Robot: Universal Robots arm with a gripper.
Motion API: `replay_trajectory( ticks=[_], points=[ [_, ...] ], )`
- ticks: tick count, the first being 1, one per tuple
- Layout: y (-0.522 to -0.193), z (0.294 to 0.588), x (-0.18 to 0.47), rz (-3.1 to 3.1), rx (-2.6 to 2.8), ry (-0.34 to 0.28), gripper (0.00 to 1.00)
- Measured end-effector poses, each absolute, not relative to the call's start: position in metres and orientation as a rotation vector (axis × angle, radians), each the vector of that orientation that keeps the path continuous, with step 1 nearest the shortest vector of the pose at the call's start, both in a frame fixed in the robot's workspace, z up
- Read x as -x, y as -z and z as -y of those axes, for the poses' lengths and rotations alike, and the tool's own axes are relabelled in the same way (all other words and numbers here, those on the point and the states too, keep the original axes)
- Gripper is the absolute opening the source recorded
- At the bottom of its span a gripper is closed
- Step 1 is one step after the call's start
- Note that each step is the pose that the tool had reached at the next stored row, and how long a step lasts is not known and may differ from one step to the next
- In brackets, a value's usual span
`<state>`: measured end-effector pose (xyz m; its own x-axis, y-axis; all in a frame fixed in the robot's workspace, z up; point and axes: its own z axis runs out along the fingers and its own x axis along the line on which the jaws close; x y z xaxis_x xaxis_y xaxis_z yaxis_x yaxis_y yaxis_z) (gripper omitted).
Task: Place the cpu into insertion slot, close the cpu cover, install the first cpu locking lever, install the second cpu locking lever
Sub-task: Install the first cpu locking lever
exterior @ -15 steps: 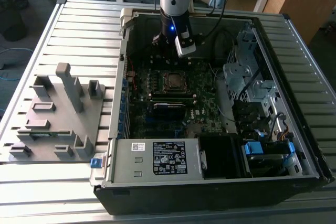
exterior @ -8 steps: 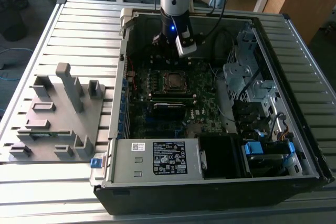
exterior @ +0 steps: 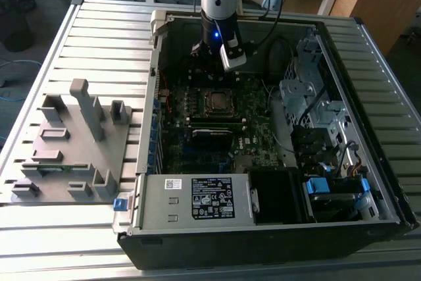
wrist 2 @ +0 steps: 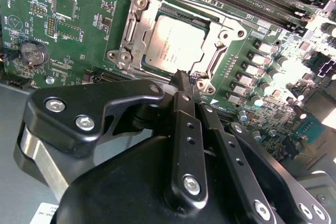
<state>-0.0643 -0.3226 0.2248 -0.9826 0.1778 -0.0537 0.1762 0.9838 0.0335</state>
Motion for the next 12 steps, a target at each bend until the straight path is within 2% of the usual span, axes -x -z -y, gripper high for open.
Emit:
replay_trajectory(
  ticks=[4, 12],
  points=[
    [-0.2250, 0.3226, 0.0643, -3.072, -0.274, -0.042, 0.10],
    [-0.2250, 0.3227, 0.0643, -3.070, -0.272, 0.023, 0.10]
  ],
)
